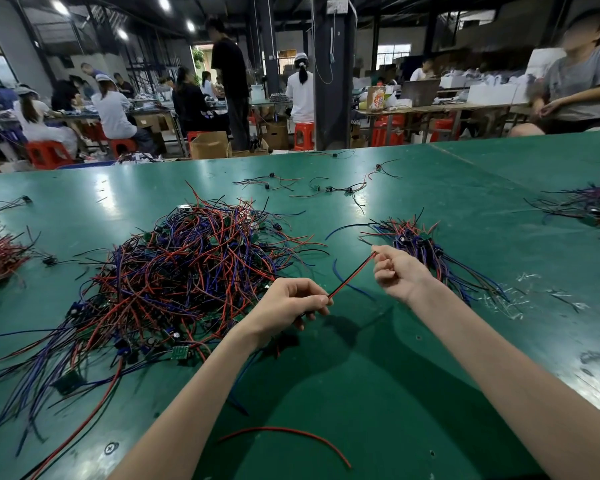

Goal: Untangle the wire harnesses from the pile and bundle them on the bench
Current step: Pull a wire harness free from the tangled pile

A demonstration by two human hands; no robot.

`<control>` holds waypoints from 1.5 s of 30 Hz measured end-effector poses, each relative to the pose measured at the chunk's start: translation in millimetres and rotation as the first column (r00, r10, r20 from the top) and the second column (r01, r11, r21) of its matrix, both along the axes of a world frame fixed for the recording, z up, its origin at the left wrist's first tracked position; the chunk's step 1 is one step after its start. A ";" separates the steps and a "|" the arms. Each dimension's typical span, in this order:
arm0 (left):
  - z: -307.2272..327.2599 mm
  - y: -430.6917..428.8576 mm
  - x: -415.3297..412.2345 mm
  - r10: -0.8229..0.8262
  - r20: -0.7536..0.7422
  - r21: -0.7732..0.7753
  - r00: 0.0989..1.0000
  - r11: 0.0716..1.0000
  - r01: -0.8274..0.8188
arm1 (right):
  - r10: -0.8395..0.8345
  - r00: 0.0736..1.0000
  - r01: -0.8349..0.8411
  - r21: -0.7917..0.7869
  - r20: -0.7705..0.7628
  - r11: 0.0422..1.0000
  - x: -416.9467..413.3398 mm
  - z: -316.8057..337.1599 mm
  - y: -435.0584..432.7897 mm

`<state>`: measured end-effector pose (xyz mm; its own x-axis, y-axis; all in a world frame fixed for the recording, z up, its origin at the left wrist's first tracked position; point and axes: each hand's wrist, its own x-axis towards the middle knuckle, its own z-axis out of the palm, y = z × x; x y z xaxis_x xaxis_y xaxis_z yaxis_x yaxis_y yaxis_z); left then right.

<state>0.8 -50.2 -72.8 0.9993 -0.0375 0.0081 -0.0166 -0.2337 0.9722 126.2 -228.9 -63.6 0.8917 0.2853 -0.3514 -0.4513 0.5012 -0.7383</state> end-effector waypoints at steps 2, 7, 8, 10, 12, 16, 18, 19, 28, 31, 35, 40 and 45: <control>0.4 0.2 -0.3 0.005 0.001 0.007 1.000 1.000 -0.005 | -0.078 0.981 0.113 -0.193 0.178 0.975 -1.2 0.7 2.1; 3.3 -0.9 -1.0 0.017 0.006 0.015 1.000 1.000 -0.017 | -0.082 0.833 0.330 -0.374 0.547 0.867 -5.1 -3.3 3.4; 3.7 -1.2 -1.3 0.020 0.006 0.015 1.000 1.000 -0.020 | -0.080 0.824 0.343 -0.381 0.561 0.859 -5.0 -4.0 2.9; 4.6 -1.8 -2.0 0.026 0.005 0.010 1.000 1.000 -0.026 | -0.080 0.816 0.352 -0.382 0.572 0.854 -4.8 -4.8 2.6; 5.2 -2.0 -2.8 0.031 0.006 0.011 0.999 0.999 -0.031 | -0.082 0.815 0.353 -0.378 0.574 0.856 -4.7 -5.6 2.8; 6.4 -1.9 -3.1 0.048 0.008 0.015 0.999 0.999 -0.048 | -0.093 0.820 0.338 -0.347 0.564 0.875 -5.9 -6.5 3.9; 7.1 -1.7 -2.7 0.057 0.013 0.010 0.998 0.998 -0.057 | -0.097 0.822 0.331 -0.333 0.561 0.883 -6.4 -5.8 4.4; 7.5 -1.5 -2.4 0.063 0.016 0.006 0.998 0.998 -0.063 | -0.099 0.823 0.326 -0.322 0.560 0.889 -7.0 -5.1 4.7; 9.7 6.2 1.5 0.190 0.060 -0.090 0.980 0.979 -0.184 | 0.023 0.900 0.106 -0.269 0.435 0.957 -23.8 -1.0 9.2; 11.2 6.0 2.9 0.267 0.079 -0.176 0.960 0.952 -0.250 | 0.174 0.883 0.001 -0.373 0.436 0.928 -41.2 -4.4 22.3; 14.3 3.3 4.8 0.356 0.041 -0.395 0.934 0.864 -0.312 | 0.472 0.731 -0.203 -0.504 0.492 0.839 -67.9 -10.7 45.7; 18.0 1.4 3.4 0.389 0.015 -0.474 0.921 0.814 -0.336 | 0.466 0.707 -0.215 -0.466 0.532 0.858 -76.6 -11.4 57.8; 17.4 -3.9 3.9 0.389 -0.008 -0.484 0.921 0.805 -0.344 | 0.480 0.686 -0.232 -0.461 0.546 0.857 -79.6 -13.6 58.8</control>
